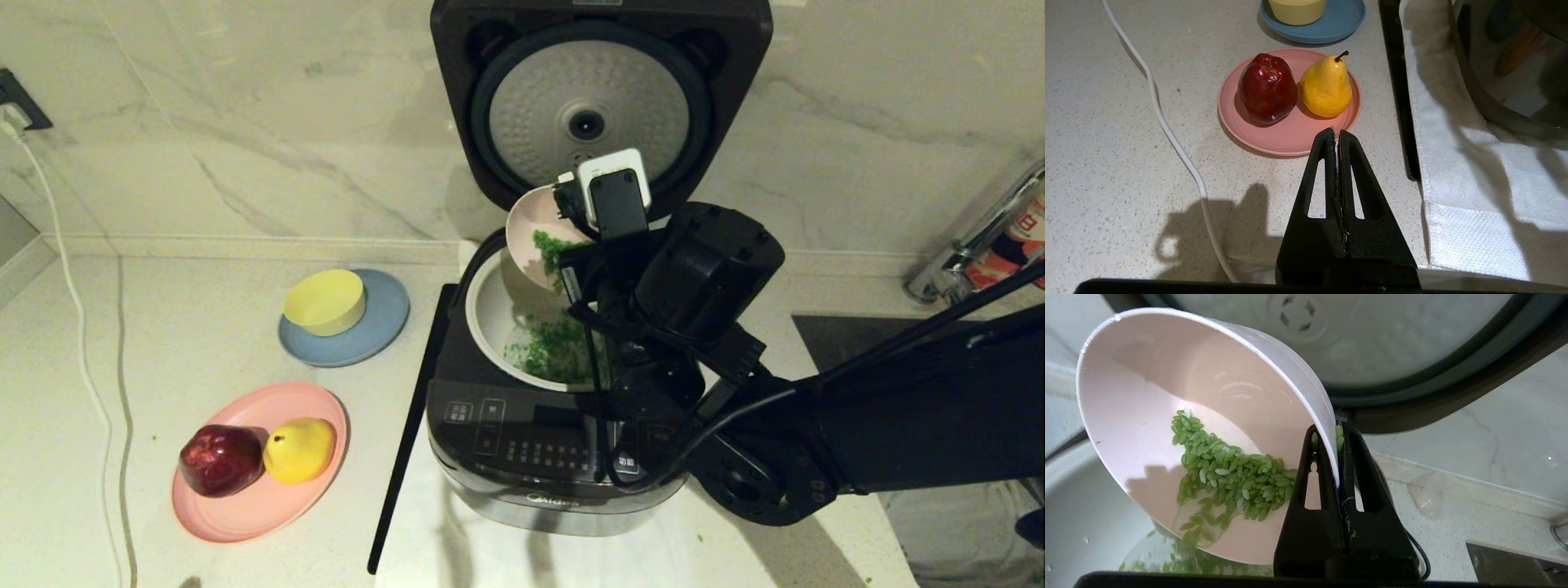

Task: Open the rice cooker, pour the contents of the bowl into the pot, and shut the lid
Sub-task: Pour the water from the bowl into the rice cooker

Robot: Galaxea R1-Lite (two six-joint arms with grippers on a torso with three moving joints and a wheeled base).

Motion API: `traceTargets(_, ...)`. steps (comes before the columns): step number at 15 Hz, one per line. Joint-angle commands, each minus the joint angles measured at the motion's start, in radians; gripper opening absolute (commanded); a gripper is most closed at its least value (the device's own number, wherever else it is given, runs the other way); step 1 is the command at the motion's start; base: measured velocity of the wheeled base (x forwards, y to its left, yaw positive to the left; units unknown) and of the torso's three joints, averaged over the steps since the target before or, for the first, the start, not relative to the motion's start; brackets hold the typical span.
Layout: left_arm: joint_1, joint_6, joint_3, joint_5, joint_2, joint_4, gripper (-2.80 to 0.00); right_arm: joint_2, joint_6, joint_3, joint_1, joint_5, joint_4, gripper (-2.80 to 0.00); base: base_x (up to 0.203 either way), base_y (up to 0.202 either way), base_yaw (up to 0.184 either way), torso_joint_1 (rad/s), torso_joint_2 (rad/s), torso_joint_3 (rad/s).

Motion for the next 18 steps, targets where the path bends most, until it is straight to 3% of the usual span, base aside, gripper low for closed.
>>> traceTargets(1,0.0,0.0,0.008,0.0,-0.001,-0.001,-2.8,-0.001,-0.003,0.031,0.0,-0.003,-0.005,-2.8,0.0,0.0,0.0,0.0,0.0,0.0)
traceTargets(9,0.0,0.0,0.008,0.0,-0.001,-0.001,-2.8,-0.047,0.001,0.041,0.002,-0.06,-0.005,-2.8,0.0,0.0,0.0,0.0,0.0,0.0)
traceTargets(11,0.0,0.0,0.008,0.0,-0.001,-0.001,-2.8,-0.072,0.007,-0.002,0.001,-0.072,0.057,-2.8,0.0,0.0,0.0,0.0,0.0,0.0)
traceTargets(15,0.0,0.0,0.008,0.0,-0.001,-0.001,-2.8,-0.126,0.137,-0.113,0.003,-0.092,0.363,-2.8,0.0,0.0,0.0,0.0,0.0,0.0)
traceTargets(18,0.0,0.0,0.008,0.0,-0.001,-0.001,-2.8,-0.165,0.384,-0.229,0.004,-0.087,0.791,-2.8,0.0,0.0,0.0,0.0,0.0,0.0)
